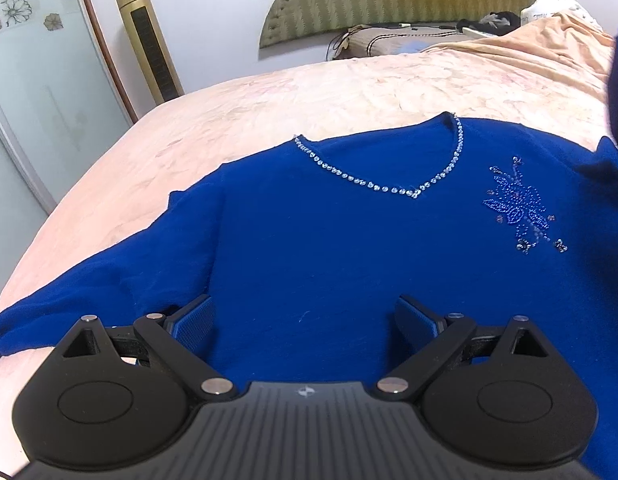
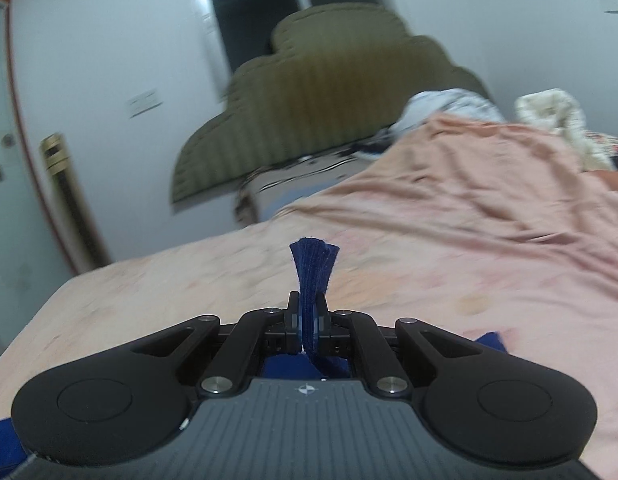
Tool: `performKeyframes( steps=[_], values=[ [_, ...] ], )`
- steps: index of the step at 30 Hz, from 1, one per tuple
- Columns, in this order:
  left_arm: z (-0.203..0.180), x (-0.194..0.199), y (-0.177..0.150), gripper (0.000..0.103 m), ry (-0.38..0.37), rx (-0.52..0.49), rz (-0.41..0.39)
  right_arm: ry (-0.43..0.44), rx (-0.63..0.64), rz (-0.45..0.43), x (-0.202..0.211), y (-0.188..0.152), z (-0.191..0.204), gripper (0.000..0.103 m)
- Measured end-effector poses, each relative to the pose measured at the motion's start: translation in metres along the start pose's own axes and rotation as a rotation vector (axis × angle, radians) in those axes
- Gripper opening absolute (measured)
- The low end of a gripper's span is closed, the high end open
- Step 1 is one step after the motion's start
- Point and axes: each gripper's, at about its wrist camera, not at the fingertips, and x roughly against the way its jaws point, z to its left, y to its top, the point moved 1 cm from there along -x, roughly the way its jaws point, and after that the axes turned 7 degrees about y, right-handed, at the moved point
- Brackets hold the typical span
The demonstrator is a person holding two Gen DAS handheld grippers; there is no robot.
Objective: Fold small clothes
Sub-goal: 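Carry the held sleeve across the sweater body with the right tool, release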
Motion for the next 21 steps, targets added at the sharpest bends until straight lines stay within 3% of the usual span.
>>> performKeyframes(
  steps=[14,18,21],
  values=[
    [0.03,0.008,-0.012,0.097,0.064,0.038,-0.121,0.172,0.045,0.118,-0.057,-0.043,0.118,0.009],
    [0.047,0.003,-0.014,0.097,0.023,0.063,-0.068,0.221,0.045,0.156,-0.074,-0.053,0.145,0.009],
    [0.057,-0.002,-0.018,0.097,0.035,0.083,-0.035,0.256,0.059,0.182,-0.081,-0.061,0.166,0.009]
  ],
)
